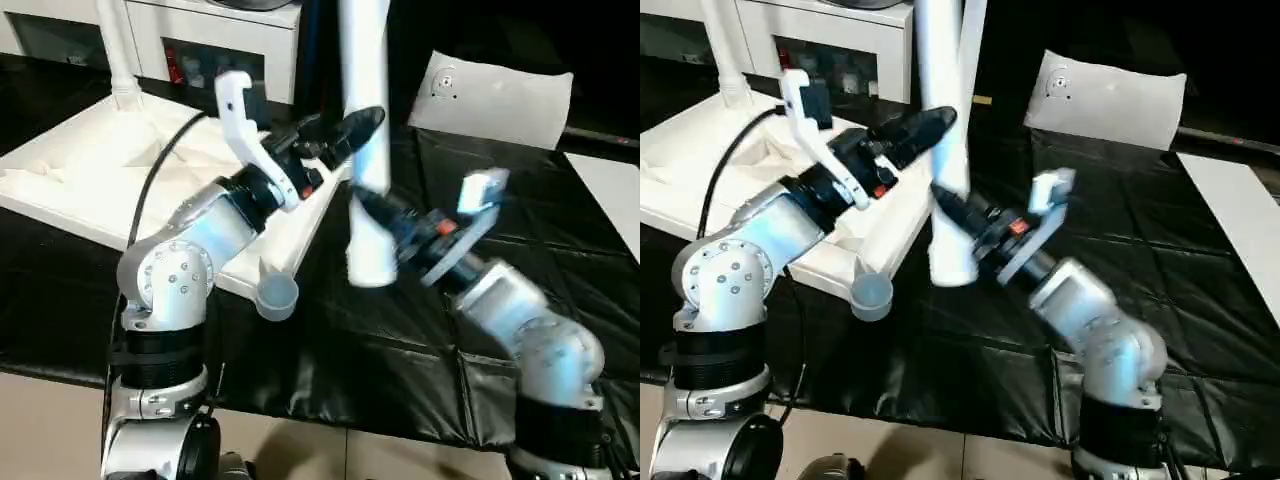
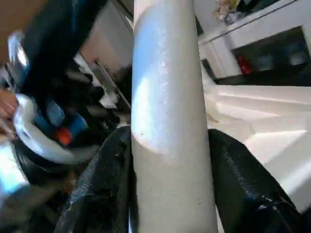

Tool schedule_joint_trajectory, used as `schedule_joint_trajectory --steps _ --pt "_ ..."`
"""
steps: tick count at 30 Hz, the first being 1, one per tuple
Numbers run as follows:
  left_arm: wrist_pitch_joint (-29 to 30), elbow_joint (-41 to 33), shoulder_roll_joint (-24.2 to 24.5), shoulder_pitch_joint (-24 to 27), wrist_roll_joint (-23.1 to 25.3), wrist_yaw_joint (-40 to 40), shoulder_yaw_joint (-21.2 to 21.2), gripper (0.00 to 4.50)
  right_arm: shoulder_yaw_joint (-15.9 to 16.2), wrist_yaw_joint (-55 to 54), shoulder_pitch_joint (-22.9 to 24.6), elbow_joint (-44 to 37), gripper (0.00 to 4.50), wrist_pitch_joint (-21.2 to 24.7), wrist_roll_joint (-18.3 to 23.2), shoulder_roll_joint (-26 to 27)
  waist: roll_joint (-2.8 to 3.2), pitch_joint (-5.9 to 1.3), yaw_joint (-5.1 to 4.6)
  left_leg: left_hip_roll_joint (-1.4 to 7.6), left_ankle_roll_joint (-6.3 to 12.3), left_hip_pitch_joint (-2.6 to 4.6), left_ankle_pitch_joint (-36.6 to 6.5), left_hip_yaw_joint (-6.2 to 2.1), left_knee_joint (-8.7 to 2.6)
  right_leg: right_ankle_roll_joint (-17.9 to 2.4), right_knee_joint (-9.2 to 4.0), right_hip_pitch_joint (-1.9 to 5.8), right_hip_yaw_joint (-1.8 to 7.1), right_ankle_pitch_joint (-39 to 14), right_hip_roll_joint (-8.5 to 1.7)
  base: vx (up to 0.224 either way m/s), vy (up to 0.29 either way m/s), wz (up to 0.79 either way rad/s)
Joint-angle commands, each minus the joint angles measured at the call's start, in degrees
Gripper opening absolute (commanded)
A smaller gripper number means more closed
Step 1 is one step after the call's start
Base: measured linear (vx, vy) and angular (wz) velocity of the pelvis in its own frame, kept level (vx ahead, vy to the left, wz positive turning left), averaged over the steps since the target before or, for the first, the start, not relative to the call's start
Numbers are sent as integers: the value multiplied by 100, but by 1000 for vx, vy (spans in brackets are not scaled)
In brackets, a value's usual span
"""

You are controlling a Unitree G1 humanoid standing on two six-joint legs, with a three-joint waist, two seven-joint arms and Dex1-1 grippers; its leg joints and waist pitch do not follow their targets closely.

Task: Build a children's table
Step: Pick table leg

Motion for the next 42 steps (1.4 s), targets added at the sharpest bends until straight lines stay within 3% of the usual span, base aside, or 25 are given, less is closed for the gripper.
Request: schedule_joint_trajectory --steps 1,5,16,22,39,40,42 --pt "115 -89 -45 50 -37 52 -53 404 425 28 21 -153 188 -655 -698 -167 83 -364 10 289 -580 217 -966 -110 -427 -644 -503 113 192 -287 -494 0 0 0" --pt "90 -125 -67 132 44 173 -86 371 869 40 53 -68 188 -989 -1228 -318 69 -354 -6 279 -543 216 -1020 -106 -422 -633 -514 126 202 -298 -481 0 0 0" --pt "-23 -281 -392 414 317 783 -234 269 1691 -303 145 307 188 -2174 -2441 -305 64 -346 -31 300 -449 211 -1114 -115 -418 -654 -505 120 212 -238 -471 0 0 0" --pt "-145 -268 -561 440 410 1106 -188 208 1739 -447 190 410 188 -2367 -2567 -180 57 -354 -37 288 -362 205 -1073 -119 -406 -643 -493 127 209 -103 -455 0 0 0" --pt "-241 -236 -695 428 463 1345 -47 186 1736 -568 164 594 188 -2542 -2687 -84 74 -357 -44 282 -325 213 -1107 -118 -392 -672 -485 127 210 13 -448 0 0 0" --pt "-243 -224 -683 414 469 1346 -29 186 1718 -578 160 604 244 -2550 -2681 -80 74 -360 -44 285 -322 213 -1096 -120 -395 -677 -482 129 209 27 -449 0 0 0" --pt "-250 -205 -667 396 481 1347 -10 186 1713 -550 156 615 258 -2563 -2661 -85 77 -360 -41 286 -324 218 -1088 -120 -395 -677 -479 128 205 57 -444 0 0 0"
